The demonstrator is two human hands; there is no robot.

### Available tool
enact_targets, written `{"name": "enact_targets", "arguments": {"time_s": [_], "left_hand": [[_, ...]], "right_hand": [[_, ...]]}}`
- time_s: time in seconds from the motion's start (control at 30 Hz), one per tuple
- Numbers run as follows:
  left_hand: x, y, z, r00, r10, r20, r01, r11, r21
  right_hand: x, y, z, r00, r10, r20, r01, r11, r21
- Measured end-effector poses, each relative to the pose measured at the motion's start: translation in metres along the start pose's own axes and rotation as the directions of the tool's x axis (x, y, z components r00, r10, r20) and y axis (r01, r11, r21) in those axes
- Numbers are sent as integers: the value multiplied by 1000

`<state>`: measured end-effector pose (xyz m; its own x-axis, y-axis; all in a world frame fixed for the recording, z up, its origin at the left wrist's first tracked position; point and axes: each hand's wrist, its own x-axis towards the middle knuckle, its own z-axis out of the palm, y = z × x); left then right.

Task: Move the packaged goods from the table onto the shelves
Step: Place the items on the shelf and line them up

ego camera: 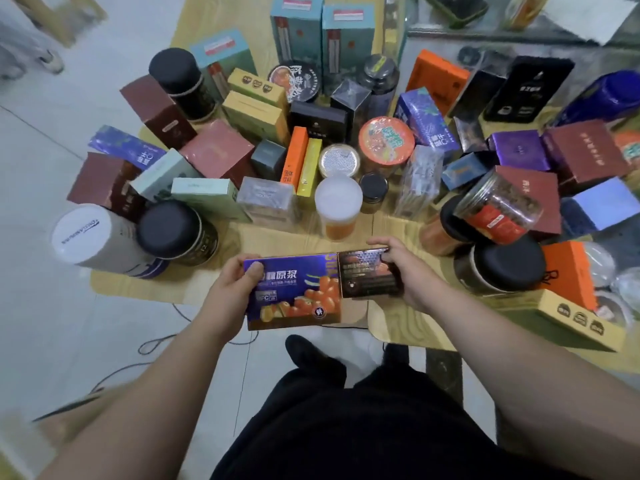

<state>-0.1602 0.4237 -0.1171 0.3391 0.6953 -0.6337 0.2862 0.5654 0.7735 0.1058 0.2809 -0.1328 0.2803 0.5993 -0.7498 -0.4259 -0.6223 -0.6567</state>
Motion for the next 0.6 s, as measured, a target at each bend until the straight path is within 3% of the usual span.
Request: {"name": "enact_targets", "arguments": {"time_s": [0.13, 0.3, 0.4, 0.6], "left_hand": [[-33, -3, 7, 979, -65, -194, 26, 980, -197], [-93, -11, -7, 890, 1, -456, -154, 942, -299], [-146, -29, -11, 809, -15, -588, -260, 888, -380], [-269, -88, -10, 680, -148, -718, -374, 773, -512]], "right_hand": [[-8, -20, 14, 995, -25, 99, 33, 997, -75], [-30, -45, 40, 959, -55, 276, 116, 971, -207], [-52, -45, 67, 905, -71, 420, 196, 945, -262], [-112, -7, 126, 763, 18, 646, 292, 882, -370]]}}
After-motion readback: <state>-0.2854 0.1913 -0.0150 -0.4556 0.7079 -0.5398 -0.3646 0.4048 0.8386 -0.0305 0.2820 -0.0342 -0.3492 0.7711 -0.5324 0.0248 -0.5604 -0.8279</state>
